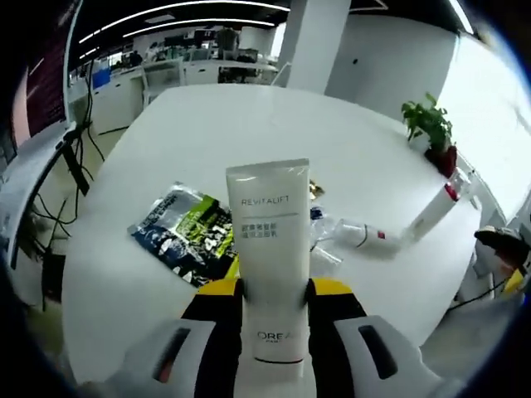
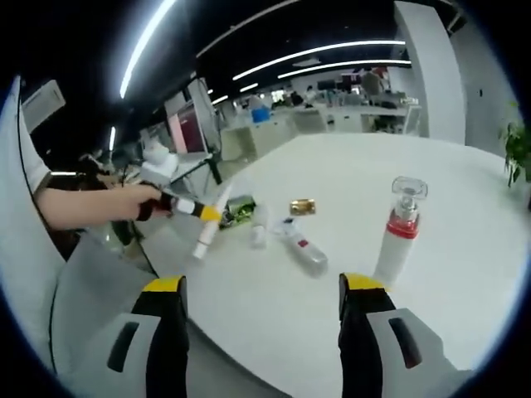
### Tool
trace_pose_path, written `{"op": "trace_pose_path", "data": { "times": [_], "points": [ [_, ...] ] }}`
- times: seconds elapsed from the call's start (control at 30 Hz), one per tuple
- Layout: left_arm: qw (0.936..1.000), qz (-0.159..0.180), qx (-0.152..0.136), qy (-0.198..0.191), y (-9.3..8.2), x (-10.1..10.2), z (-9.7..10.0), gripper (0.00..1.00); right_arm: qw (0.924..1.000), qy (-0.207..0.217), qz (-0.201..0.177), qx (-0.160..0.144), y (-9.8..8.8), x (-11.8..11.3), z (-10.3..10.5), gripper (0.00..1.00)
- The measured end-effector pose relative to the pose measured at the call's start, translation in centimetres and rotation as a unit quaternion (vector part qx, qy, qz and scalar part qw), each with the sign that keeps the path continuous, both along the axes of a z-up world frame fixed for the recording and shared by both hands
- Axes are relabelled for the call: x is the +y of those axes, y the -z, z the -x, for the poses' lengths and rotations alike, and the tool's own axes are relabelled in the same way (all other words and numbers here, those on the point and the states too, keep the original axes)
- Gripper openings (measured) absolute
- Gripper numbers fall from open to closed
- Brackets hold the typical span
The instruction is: Arrange the skincare products in the storage area until every visible bottle or jar stands upright without overlapping.
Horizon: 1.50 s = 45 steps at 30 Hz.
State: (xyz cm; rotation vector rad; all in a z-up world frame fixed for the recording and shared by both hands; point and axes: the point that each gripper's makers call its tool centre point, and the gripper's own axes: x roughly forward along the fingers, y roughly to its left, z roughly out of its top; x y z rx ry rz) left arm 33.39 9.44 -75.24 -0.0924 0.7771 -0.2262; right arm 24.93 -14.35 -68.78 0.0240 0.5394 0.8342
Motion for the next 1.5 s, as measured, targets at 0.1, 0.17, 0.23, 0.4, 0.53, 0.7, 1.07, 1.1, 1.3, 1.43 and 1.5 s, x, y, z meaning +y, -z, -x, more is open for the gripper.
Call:
{"op": "trace_pose_path", "data": {
  "times": [0.1,0.17,0.23,0.4,0.53,0.7,1.07,1.1,1.3,1.43,1.5],
  "points": [
    [0.9998,0.013,-0.014,0.01,-1.7,-1.7,0.4,0.29,0.9998,-0.017,-0.002,-0.003,-0.1,1.5,0.2,0.73],
    [0.9992,0.017,-0.028,0.021,-2.7,-2.5,0.3,0.29,0.9996,-0.029,-0.003,-0.003,0.0,2.3,0.5,0.73],
    [0.9984,0.013,-0.041,0.035,-3.8,-3.2,0.4,0.29,0.9992,-0.04,-0.005,-0.003,-0.1,3.0,1.0,0.73],
    [0.9949,0.003,-0.073,0.069,-6.7,-5.8,0.9,0.29,0.9969,-0.025,-0.074,0.008,-2.0,3.8,0.7,0.71],
    [0.991,0.0,-0.095,0.094,-8.7,-7.8,2.2,0.29,0.9886,0.018,-0.148,0.023,-4.3,3.5,-0.5,0.63],
    [0.9852,-0.017,-0.117,0.124,-10.3,-9.3,3.1,0.3,0.9818,0.034,-0.185,0.024,-5.9,3.7,-1.4,0.57],
    [0.9687,-0.059,-0.15,0.189,-12.6,-12.9,5.8,0.3,0.9675,0.021,-0.249,0.035,-9.1,7.0,-2.5,0.49],
    [0.967,-0.064,-0.153,0.194,-12.8,-13.1,6.0,0.3,0.9666,0.021,-0.253,0.037,-9.2,7.4,-2.5,0.48],
    [0.9515,-0.106,-0.179,0.227,-14.1,-14.5,7.0,0.3,0.9598,0.025,-0.27,0.071,-9.0,9.1,-2.0,0.39],
    [0.9464,-0.114,-0.188,0.237,-14.6,-15.1,7.5,0.3,0.9558,0.028,-0.28,0.085,-8.7,9.5,-1.5,0.33],
    [0.9456,-0.117,-0.189,0.238,-14.6,-15.1,7.6,0.3,0.9524,0.037,-0.29,0.087,-8.7,9.3,-1.7,0.27]
  ]
}}
